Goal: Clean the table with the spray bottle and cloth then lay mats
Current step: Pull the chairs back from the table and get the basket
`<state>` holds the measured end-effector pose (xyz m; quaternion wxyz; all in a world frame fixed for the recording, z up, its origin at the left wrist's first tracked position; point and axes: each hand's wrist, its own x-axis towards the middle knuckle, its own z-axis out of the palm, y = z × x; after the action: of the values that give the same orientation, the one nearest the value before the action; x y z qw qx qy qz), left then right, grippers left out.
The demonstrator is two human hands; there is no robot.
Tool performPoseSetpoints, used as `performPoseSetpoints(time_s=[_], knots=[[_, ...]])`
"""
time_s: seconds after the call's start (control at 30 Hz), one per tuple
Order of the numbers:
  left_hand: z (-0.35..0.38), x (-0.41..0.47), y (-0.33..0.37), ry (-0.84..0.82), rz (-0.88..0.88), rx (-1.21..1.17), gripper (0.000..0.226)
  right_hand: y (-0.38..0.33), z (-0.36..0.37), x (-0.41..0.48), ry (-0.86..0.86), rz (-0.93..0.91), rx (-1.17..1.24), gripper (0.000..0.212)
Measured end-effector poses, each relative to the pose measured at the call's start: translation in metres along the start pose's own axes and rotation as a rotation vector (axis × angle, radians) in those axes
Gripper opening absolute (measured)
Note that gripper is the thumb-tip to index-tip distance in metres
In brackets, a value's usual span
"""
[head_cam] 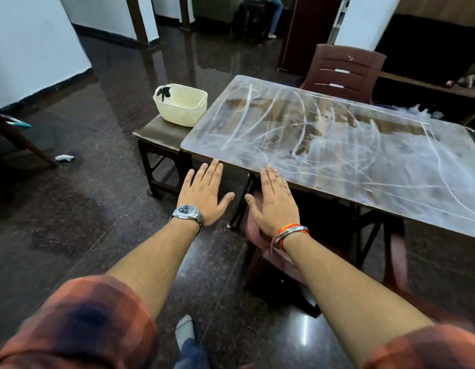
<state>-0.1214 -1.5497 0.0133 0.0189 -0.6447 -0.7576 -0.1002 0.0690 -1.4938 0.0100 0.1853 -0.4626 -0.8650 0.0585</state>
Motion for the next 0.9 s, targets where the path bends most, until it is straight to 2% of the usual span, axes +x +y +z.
performPoseSetpoints(time_s=[0.33,0.53,0.9], knots=[[-0.02,0.105,-0.143,-0.026,-0.023,0.018,0.08,-0.094,0.055,0.154,0.002,0.066,-0.011,0.075],[-0.003,0.153,-0.195,-0.082,-0.033,0.017,0.082,-0.107,0.093,0.214,-0.07,0.065,-0.013,0.076],[0.003,0.334,-0.324,-0.17,-0.146,0.098,0.085,-0.128,0.171,0.43,-0.15,0.009,0.092,0.076]])
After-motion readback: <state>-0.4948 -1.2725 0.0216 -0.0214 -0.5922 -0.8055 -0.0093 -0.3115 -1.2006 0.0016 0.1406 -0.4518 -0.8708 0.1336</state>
